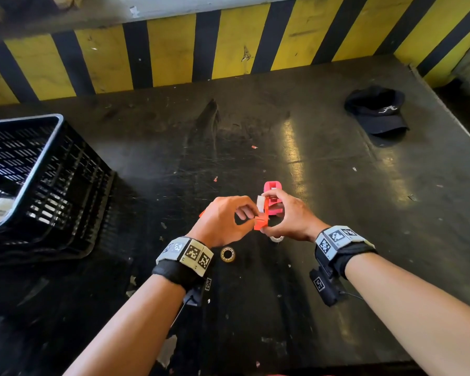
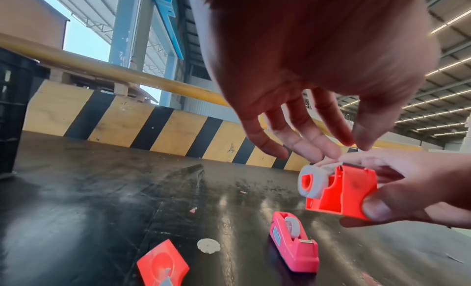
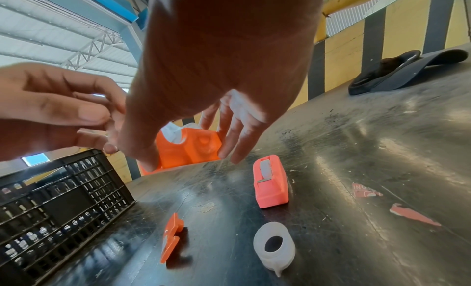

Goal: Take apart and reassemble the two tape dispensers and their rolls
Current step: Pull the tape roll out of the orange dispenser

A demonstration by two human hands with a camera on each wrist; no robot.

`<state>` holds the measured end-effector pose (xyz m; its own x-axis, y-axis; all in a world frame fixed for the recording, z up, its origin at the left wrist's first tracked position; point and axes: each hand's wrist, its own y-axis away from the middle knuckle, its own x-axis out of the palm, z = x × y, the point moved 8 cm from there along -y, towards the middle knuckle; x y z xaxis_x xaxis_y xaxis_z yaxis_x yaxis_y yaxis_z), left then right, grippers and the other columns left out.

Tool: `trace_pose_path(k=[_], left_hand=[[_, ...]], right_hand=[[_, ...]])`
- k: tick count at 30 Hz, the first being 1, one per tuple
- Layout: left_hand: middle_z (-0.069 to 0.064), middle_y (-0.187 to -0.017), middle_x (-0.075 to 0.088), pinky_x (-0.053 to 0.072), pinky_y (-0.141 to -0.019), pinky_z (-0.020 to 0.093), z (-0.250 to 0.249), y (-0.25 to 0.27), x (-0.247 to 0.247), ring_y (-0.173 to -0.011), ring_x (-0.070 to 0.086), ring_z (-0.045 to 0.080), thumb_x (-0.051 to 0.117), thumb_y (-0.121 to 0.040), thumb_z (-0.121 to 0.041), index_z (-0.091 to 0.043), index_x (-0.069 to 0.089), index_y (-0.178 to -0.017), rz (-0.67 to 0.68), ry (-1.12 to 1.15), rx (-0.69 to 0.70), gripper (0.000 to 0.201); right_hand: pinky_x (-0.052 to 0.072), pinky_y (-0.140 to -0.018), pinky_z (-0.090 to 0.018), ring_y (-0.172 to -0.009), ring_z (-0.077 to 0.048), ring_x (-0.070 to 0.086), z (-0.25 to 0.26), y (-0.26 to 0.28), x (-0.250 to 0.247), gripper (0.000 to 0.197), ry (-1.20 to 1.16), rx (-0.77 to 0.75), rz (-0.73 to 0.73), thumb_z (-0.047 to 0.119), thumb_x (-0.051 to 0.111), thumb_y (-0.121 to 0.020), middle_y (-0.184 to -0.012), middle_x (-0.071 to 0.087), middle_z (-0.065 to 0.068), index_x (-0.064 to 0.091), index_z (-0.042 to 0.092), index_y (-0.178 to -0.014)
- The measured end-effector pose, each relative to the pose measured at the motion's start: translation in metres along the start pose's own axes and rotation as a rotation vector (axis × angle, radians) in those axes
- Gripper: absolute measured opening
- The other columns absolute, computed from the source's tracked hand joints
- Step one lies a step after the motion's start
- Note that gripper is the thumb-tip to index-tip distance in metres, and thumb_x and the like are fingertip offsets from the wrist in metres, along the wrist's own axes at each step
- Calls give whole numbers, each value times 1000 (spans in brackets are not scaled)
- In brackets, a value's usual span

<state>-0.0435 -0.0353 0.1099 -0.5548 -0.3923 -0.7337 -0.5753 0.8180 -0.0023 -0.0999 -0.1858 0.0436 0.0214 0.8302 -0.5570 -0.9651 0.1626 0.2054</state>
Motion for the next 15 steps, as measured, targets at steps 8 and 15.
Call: trace_pose_path(k=[8, 15], left_hand=[[-7, -113, 59, 59, -82, 28, -1, -14, 3, -93, 65, 10, 71, -92, -21, -32, 66, -127, 31, -202, 14, 37], [-1, -126, 50, 50, -82, 29, -8, -28, 15, -113, 53, 19, 71, -90, -21, -34, 64, -133, 225, -485, 114, 45]], right_hand=[[43, -80, -11, -116, -16, 61, 3, -1, -4, 87, 75, 19, 26, 24, 95, -65, -129, 60, 0, 50, 26, -139], [51, -91, -26, -116, -18, 63, 5, 1, -1, 88, 114, 31, 41, 25, 95, -62, -129, 61, 1, 48, 31, -136]])
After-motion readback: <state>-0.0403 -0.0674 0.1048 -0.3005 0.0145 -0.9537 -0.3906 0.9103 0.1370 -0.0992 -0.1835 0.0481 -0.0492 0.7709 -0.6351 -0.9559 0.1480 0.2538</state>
